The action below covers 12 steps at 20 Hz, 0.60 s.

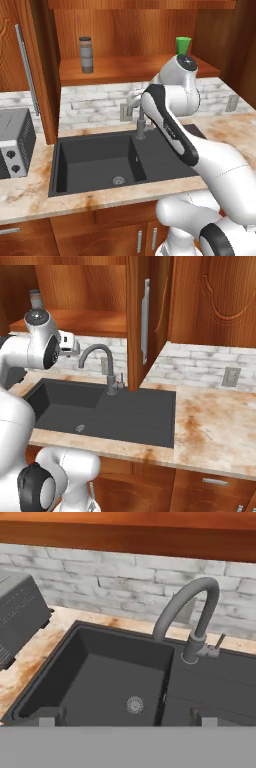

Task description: Take the cinnamon bottle from the cabinet and place it on the dining table, next to the plate with the cupcake. Then take the chocolate from the dining counter and place it on the cupcake plate.

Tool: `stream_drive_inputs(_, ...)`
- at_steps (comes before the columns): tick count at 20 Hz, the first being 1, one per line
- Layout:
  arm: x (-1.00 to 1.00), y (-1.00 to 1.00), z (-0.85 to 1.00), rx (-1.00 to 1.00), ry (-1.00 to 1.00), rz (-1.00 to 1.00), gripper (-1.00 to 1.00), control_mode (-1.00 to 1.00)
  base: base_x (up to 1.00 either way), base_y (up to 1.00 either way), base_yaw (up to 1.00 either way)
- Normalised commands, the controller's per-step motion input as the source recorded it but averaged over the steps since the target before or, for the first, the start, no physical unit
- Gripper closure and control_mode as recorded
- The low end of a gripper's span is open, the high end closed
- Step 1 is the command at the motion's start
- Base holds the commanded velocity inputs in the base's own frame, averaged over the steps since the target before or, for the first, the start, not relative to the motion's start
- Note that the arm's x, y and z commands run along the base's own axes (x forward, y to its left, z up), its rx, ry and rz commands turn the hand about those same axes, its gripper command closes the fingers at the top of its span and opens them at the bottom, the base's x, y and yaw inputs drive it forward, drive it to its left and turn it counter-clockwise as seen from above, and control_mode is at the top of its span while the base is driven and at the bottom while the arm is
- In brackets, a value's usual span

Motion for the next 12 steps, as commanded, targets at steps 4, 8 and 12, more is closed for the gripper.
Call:
stream_drive_inputs(4, 0.21, 0.75, 1.0, 0.14, 0.0, 0.04, -1.0, -1.0, 0.0, 0.0, 0.0)
stream_drive_inputs(8, 0.35, 0.53, 0.8, 0.06, -0.02, 0.0, -1.0, -1.0, 0.0, 0.0, 0.0)
stream_drive_inputs(12, 0.64, 0.32, 0.21, 0.0, -0.04, -0.08, -1.0, -1.0, 0.0, 0.0, 0.0)
